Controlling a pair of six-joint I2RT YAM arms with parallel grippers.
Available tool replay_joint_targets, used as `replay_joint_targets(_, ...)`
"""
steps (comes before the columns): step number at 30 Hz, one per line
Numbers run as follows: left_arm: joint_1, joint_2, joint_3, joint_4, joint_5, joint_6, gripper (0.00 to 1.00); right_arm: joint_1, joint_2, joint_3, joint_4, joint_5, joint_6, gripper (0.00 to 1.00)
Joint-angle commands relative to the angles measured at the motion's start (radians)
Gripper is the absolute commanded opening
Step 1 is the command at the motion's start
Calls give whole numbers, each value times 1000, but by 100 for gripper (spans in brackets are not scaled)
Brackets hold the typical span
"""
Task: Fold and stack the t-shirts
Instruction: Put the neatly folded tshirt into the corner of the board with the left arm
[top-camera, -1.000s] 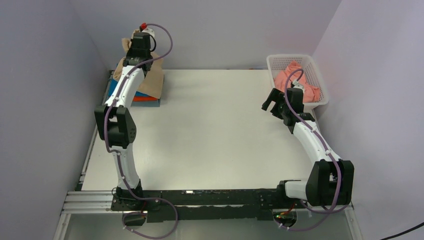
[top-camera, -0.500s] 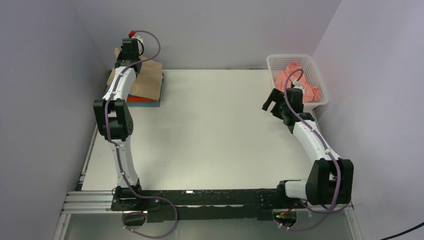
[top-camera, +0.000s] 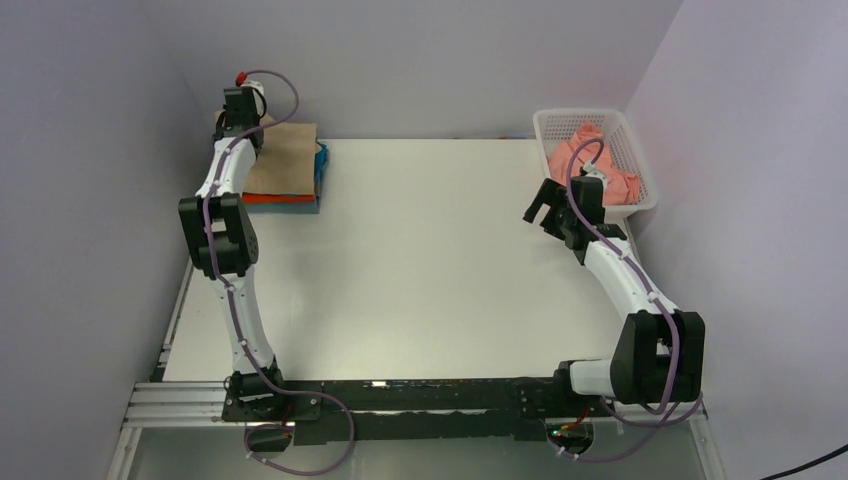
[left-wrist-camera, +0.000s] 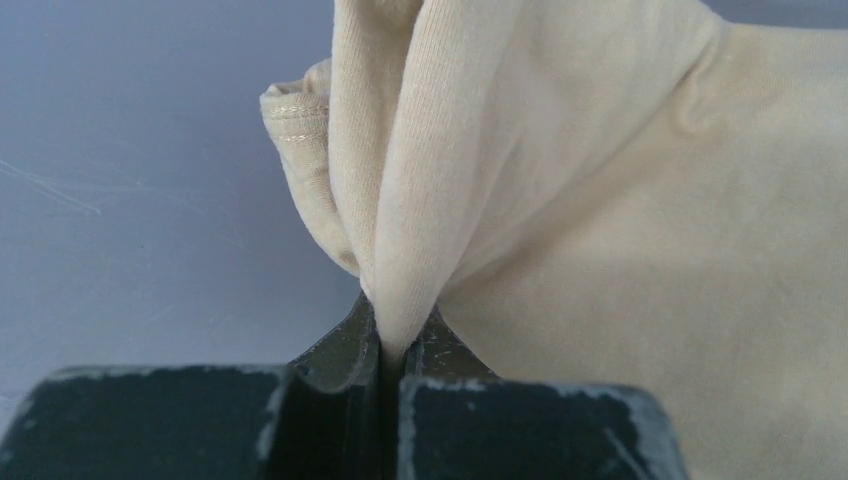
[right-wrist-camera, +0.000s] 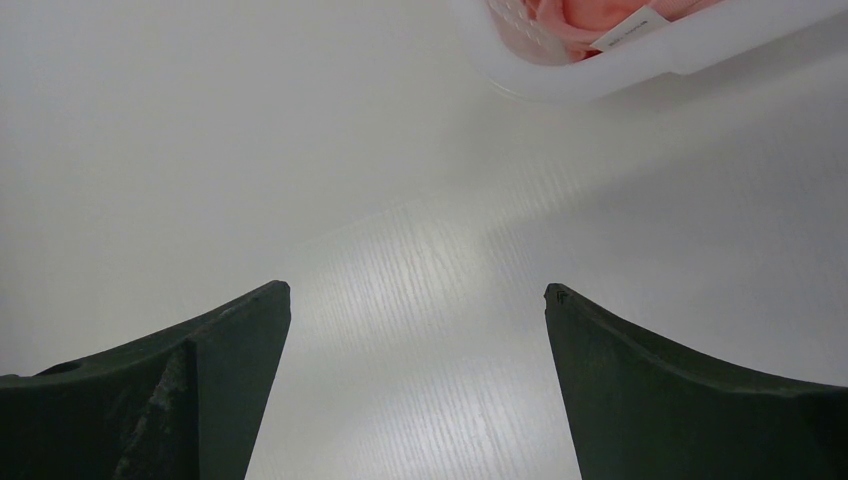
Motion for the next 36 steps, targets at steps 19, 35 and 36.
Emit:
replay_joint_targets(19, 18, -122, 42, 23, 35, -171, 99, -5, -1, 38, 1, 8, 5, 100)
replay_joint_targets(35, 1, -543, -480, 324, 621, -429, 99, -5, -118, -31, 34, -13, -19, 100)
replay_joint_targets(36, 1, -520, -465, 312, 613, -423, 99, -5, -123, -32, 29, -7, -23, 100)
